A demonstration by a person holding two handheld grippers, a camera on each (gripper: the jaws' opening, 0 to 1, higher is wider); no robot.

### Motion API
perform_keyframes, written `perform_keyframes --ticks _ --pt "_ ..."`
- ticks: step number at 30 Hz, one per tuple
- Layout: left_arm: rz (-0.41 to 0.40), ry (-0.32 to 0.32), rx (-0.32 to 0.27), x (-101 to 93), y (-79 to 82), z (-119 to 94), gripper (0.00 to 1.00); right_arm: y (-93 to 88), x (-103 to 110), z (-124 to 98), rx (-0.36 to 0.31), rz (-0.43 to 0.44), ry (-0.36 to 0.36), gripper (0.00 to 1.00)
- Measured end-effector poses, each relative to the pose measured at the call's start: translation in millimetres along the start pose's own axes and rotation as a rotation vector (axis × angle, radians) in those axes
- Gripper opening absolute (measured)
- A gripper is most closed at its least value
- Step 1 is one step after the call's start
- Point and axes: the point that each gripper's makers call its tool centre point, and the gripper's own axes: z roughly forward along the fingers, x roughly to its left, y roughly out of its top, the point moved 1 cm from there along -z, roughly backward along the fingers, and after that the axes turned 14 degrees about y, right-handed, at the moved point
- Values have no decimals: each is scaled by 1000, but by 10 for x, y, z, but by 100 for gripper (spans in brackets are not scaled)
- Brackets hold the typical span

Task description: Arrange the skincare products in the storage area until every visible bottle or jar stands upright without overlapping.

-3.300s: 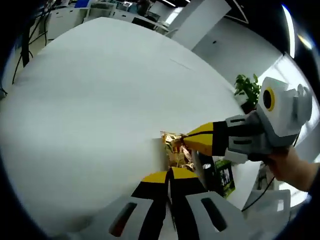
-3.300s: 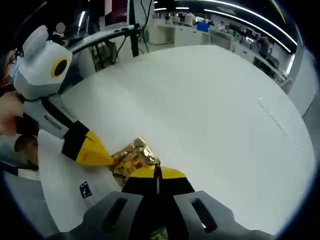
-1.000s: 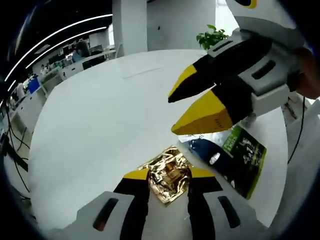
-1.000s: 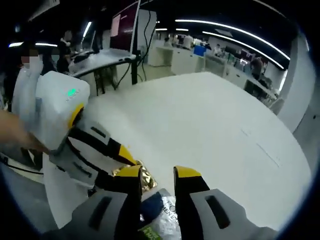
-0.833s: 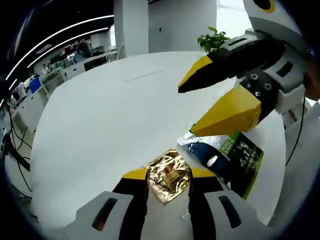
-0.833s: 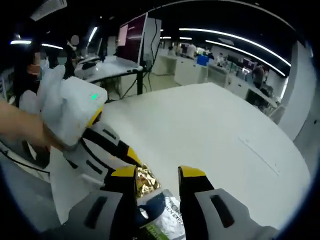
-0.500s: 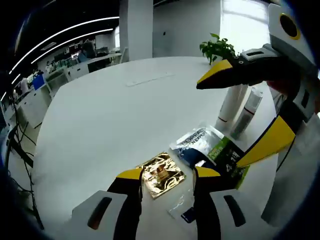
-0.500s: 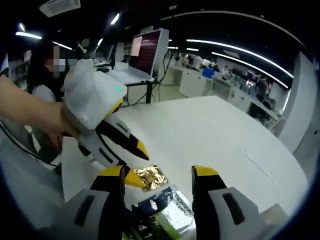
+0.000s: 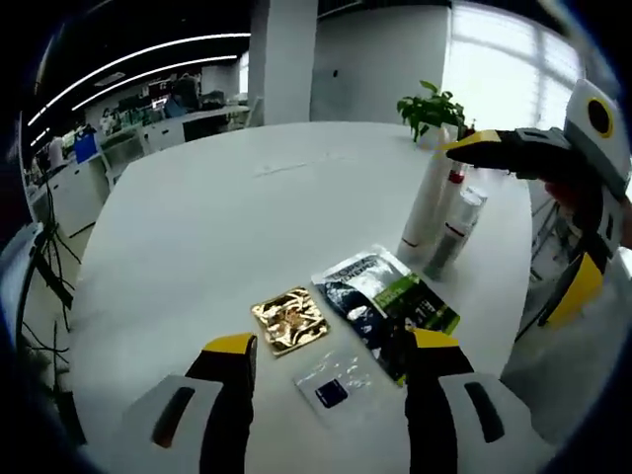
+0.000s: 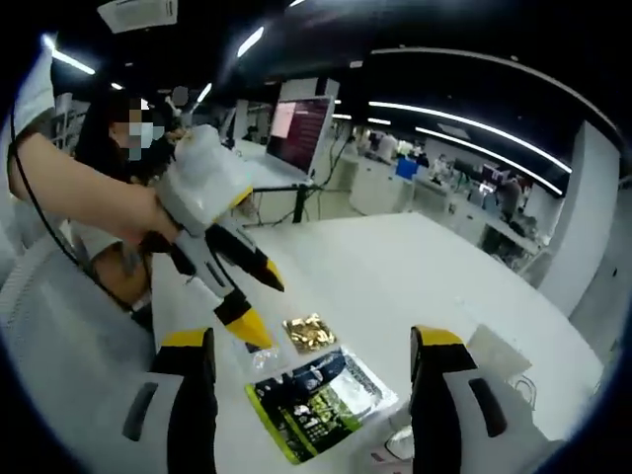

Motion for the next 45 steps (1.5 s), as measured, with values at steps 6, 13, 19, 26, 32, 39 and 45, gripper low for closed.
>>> perform_keyframes --ticks 6,13,19,26,32,39,45 --pt "-34 13 4 -58 -78 -178 73 -249 -91 -371 -9 110 -85 93" --pt "-90 25 21 -146 -210 -358 80 -548 -218 -802 -13 230 -170 99" --pt "-165 7 8 -274 -270 -551 90 -702 -235 -1120 -24 289 -210 100" --pt "-194 22 -8 -279 -194 -750 97 -833 -247 -1331 -34 322 -251 100" --pt "-144 29 27 -342 -328 -776 95 -904 -308 -1386 -62 377 -288 99" --pt "-130 42 45 -358 -338 -739 96 -967 -328 -1386 -50 400 -298 99" --pt "-138 53 48 -323 -347 -736 96 -977 -291 -1337 -35 399 -279 99"
